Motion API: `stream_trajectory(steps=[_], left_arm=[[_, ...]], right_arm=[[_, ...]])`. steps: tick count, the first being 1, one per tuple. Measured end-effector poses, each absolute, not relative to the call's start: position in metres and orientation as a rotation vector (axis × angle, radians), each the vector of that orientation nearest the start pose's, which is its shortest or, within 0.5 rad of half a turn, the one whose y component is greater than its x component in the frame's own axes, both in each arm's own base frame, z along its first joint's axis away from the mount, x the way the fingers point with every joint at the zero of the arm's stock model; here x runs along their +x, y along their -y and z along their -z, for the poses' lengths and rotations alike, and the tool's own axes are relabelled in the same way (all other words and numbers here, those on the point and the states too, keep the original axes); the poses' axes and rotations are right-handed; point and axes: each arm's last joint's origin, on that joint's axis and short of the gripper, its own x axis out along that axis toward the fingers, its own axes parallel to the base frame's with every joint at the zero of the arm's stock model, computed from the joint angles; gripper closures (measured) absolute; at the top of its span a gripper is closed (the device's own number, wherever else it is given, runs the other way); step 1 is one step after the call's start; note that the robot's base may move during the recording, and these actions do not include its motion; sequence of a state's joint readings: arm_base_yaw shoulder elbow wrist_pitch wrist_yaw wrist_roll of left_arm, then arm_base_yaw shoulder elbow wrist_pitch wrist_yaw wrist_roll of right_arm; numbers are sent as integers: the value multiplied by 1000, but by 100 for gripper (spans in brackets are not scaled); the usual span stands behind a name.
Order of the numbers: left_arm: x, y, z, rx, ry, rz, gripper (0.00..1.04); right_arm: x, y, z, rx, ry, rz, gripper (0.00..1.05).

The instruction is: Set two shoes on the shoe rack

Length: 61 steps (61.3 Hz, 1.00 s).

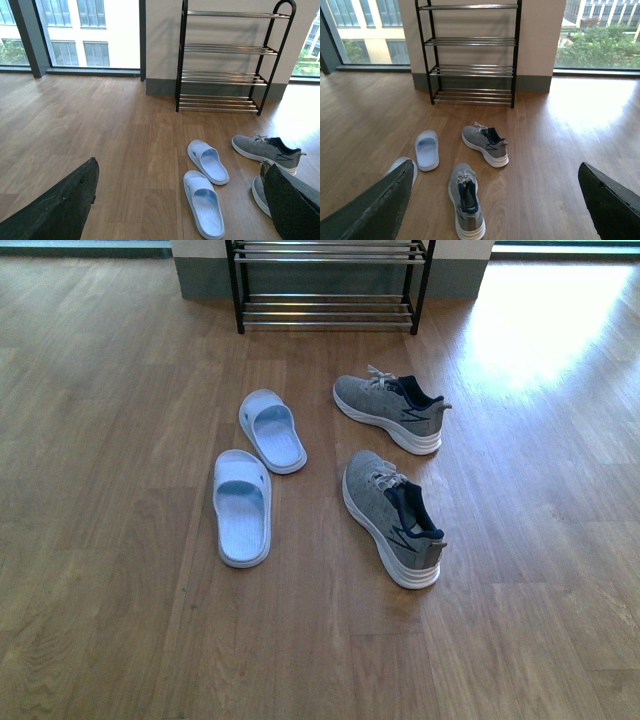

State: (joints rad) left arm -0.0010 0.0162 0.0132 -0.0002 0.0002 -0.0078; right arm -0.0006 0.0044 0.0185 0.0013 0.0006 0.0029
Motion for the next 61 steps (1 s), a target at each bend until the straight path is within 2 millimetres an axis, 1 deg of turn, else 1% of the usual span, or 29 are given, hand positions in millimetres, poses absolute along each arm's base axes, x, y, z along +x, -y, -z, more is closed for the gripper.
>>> stream_trajectory(steps=[61], left_arm=[[98, 0, -167, -8, -3, 1, 9]], right_arm=[[97, 0, -170, 3, 16, 1, 9]])
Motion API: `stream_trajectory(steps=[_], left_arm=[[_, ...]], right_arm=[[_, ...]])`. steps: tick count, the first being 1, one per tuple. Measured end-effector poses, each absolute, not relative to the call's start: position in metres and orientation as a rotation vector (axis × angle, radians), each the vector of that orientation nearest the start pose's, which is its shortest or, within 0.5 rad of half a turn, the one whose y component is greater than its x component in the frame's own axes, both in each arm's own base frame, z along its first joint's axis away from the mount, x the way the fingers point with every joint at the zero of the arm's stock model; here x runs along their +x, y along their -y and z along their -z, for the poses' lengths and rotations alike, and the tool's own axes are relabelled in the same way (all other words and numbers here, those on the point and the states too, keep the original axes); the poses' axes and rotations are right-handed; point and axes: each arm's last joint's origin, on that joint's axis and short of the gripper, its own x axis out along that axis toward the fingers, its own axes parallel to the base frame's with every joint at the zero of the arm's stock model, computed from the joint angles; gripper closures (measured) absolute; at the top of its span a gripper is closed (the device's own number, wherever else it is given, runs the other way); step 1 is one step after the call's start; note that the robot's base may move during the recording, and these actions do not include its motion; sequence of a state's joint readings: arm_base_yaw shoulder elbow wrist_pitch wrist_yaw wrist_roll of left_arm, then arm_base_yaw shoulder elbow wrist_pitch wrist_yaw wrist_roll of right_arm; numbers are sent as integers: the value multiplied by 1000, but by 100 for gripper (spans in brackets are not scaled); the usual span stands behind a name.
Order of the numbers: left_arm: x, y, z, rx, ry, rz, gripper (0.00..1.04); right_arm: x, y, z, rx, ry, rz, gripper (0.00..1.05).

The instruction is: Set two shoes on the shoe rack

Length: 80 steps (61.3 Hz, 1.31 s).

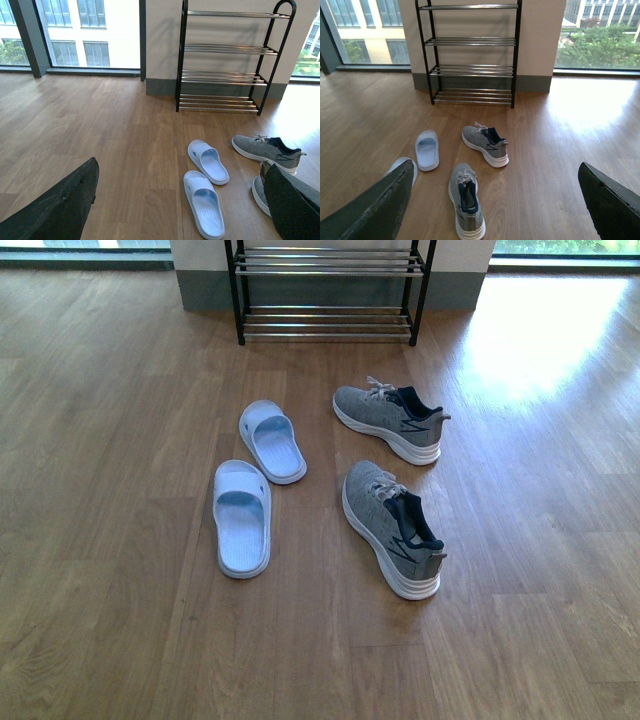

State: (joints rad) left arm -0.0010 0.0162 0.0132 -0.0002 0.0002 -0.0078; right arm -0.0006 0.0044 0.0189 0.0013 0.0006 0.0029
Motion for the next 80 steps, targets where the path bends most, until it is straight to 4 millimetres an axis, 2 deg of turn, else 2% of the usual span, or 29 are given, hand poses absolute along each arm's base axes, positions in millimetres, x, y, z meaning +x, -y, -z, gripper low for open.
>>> stream_trajectory(steps=[80], left_arm=[[98, 0, -167, -8, -3, 1, 9]], right_arm=[[97, 0, -170, 3, 15, 1, 9]])
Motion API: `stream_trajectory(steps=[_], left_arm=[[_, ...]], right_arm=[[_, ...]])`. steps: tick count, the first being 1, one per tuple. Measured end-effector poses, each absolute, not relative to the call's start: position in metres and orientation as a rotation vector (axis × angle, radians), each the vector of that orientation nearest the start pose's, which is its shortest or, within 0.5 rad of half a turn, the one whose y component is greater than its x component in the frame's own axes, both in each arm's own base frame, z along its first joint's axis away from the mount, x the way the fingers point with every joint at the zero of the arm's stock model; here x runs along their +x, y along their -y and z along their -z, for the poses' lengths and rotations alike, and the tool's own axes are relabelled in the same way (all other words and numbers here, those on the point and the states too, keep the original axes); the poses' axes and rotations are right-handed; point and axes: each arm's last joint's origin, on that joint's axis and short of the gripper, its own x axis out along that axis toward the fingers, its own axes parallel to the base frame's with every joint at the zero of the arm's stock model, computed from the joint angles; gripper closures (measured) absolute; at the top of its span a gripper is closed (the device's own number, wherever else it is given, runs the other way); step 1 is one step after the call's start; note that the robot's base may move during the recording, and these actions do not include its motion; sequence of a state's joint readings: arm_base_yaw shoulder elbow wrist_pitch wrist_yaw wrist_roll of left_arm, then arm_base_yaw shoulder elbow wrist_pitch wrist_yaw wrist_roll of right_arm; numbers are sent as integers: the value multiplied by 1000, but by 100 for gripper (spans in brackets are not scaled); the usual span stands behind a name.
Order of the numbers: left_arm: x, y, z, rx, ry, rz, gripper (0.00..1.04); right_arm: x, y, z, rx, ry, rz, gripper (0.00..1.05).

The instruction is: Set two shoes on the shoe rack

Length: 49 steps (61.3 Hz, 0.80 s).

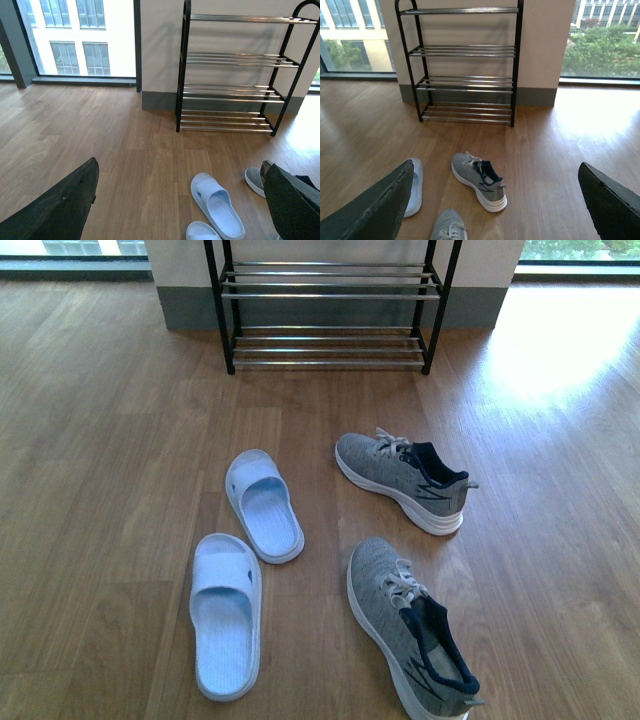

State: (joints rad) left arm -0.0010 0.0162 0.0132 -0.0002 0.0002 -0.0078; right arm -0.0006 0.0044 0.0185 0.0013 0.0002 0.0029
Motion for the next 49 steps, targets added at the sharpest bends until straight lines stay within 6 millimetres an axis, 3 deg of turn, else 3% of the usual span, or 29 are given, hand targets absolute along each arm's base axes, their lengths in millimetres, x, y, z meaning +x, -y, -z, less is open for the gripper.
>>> stream_trajectory(steps=[37, 49], left_arm=[[98, 0, -167, -7, -3, 1, 9], [98, 0, -167, -8, -3, 1, 9]], right_arm=[[97, 0, -168, 24, -24, 52, 9], [135, 8, -153, 135, -306, 107, 9]])
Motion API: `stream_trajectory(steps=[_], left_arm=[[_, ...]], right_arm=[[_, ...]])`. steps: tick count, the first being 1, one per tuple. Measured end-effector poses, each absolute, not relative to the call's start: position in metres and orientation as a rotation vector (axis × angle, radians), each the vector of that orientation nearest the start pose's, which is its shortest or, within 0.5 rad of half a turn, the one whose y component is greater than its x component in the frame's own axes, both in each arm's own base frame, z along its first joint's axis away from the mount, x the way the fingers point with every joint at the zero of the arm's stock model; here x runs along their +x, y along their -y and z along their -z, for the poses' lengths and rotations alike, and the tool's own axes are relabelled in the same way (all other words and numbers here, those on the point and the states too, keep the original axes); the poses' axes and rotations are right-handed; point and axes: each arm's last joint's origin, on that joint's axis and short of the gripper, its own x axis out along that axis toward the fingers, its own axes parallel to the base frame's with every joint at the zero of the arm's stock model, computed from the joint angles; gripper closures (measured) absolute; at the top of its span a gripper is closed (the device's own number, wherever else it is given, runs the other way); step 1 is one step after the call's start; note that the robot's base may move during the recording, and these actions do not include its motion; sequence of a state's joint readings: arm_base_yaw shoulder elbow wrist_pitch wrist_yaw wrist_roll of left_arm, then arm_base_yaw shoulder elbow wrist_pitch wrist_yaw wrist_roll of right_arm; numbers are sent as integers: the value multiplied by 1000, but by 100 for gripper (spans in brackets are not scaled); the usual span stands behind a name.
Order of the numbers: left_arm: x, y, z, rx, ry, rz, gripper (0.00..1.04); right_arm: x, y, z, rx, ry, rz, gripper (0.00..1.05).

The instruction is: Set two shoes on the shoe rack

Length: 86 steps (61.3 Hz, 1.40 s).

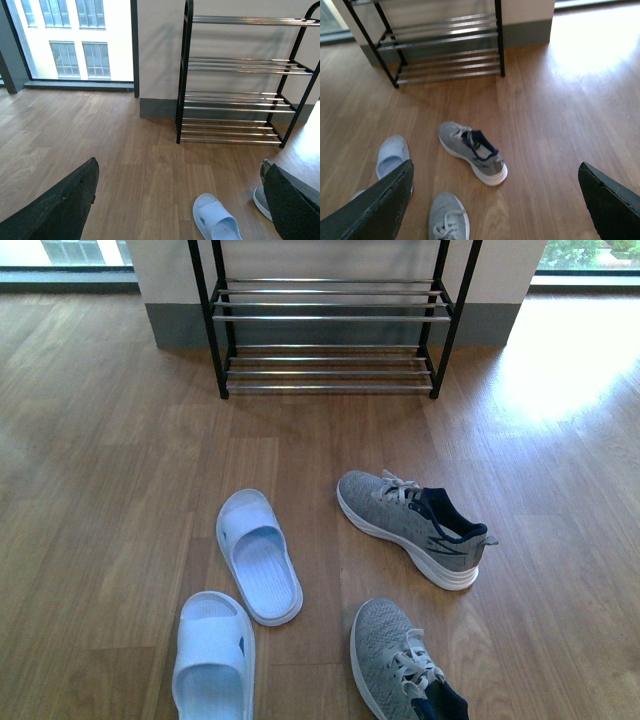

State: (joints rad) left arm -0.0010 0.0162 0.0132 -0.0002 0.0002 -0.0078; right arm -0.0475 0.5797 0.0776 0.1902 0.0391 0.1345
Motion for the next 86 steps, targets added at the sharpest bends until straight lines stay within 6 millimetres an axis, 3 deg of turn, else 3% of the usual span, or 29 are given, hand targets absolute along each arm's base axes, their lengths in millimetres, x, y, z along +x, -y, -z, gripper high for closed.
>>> stream_trajectory(steps=[12, 19, 27, 38, 58, 69, 86], left_arm=[[98, 0, -167, -7, -3, 1, 9], [98, 0, -167, -8, -3, 1, 9], [98, 0, -167, -7, -3, 1, 9], [98, 0, -167, -8, -3, 1, 9], [98, 0, -167, -8, -3, 1, 9], [98, 0, -167, -8, -3, 1, 9], [98, 0, -167, -7, -3, 1, 9]], right_arm=[[193, 12, -114, 82, -538, 60, 9], [219, 12, -73, 35, -703, 32, 9], [232, 11, -22, 8, -891, -30, 9], [236, 10, 37, -36, -1072, -110, 9], [225, 1, 104, -38, -1249, -227, 9], [228, 5, 125, -28, -1255, -204, 9], [242, 13, 140, 12, -1226, -205, 9]])
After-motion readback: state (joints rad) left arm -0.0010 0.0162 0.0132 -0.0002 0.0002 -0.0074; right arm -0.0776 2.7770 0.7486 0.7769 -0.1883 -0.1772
